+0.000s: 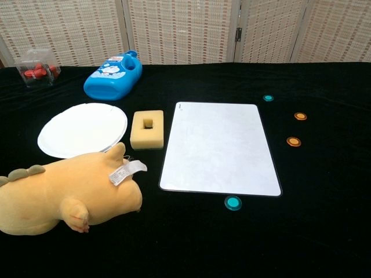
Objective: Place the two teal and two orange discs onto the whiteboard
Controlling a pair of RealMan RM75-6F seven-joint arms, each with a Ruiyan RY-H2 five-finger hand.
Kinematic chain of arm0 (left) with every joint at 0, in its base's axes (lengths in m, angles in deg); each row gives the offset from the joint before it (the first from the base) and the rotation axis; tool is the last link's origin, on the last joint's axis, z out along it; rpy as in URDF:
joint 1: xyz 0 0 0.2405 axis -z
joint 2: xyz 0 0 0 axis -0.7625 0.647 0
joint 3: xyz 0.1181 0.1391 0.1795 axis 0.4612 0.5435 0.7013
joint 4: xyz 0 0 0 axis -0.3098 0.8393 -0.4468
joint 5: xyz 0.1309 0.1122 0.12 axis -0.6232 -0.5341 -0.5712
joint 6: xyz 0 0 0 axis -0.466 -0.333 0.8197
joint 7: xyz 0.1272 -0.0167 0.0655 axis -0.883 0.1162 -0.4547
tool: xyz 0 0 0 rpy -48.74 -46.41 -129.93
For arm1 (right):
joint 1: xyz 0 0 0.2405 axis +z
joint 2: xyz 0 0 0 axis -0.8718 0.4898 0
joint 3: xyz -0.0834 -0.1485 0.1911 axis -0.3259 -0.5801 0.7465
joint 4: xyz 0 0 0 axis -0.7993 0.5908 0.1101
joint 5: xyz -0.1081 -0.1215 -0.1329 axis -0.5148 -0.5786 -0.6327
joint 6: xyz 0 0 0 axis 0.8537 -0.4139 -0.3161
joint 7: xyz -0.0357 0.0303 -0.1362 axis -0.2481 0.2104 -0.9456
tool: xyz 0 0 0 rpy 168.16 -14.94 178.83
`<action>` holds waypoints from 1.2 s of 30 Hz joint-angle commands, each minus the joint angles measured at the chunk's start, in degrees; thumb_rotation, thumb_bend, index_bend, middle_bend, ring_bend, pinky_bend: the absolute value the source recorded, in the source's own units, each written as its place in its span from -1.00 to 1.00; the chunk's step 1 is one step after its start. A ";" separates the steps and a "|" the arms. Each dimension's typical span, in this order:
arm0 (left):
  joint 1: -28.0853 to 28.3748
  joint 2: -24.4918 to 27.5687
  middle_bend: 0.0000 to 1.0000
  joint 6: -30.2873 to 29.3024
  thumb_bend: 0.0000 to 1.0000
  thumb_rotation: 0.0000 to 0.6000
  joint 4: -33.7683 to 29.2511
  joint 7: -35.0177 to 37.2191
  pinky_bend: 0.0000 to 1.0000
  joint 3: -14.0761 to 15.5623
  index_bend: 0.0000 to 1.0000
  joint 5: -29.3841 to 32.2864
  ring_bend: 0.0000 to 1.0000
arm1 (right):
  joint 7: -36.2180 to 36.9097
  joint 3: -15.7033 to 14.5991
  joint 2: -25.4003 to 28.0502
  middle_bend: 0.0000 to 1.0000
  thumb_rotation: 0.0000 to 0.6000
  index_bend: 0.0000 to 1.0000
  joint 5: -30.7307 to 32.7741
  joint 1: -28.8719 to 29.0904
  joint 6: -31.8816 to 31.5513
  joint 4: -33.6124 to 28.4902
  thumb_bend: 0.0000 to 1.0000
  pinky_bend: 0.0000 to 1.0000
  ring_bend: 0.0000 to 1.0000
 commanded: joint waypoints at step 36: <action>-1.09 -0.94 -0.87 -1.87 -0.60 1.00 1.09 2.79 -1.00 0.70 -0.93 -2.62 -0.71 | -7.88 -1.33 -3.24 -0.81 1.00 -0.30 -13.74 17.59 20.96 -6.45 0.10 -1.00 -0.95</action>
